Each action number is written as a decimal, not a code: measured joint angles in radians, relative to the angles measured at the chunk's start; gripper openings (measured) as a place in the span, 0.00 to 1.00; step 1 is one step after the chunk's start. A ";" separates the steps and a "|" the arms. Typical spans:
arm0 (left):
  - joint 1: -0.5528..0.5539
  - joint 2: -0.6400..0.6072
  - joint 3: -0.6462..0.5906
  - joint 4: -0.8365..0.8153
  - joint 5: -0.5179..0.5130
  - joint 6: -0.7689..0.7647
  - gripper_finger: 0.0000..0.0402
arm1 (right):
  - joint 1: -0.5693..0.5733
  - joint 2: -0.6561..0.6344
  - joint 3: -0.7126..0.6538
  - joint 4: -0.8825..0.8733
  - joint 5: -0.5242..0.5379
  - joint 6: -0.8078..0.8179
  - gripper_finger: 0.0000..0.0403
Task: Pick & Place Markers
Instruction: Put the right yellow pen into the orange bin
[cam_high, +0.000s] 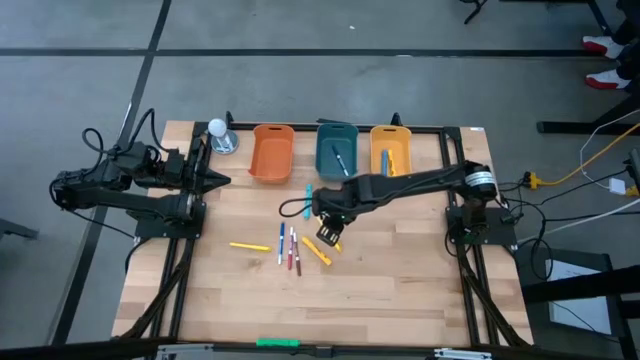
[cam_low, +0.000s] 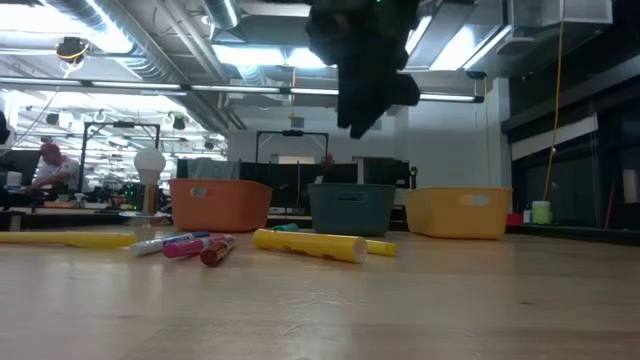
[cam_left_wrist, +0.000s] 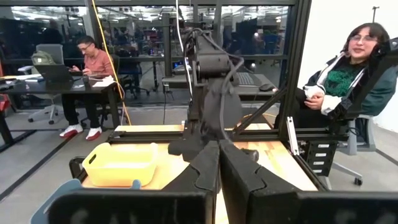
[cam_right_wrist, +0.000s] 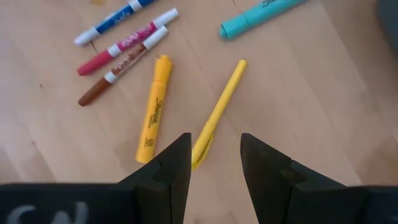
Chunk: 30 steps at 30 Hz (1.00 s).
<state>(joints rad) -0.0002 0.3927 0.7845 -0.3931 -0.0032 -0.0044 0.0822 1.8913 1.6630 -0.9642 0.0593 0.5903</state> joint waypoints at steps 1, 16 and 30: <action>0.000 0.000 0.000 0.000 0.000 0.000 0.03 | 0.000 0.007 0.000 0.000 0.000 0.000 0.34; 0.000 0.000 0.000 0.000 0.000 0.000 0.03 | 0.000 0.122 0.000 -0.006 0.000 0.007 0.34; 0.000 0.000 0.000 0.000 0.000 0.000 0.03 | 0.000 0.217 0.000 0.031 0.000 0.038 0.34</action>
<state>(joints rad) -0.0002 0.3925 0.7845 -0.3931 -0.0029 -0.0044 0.0822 2.1078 1.6630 -0.9327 0.0597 0.6285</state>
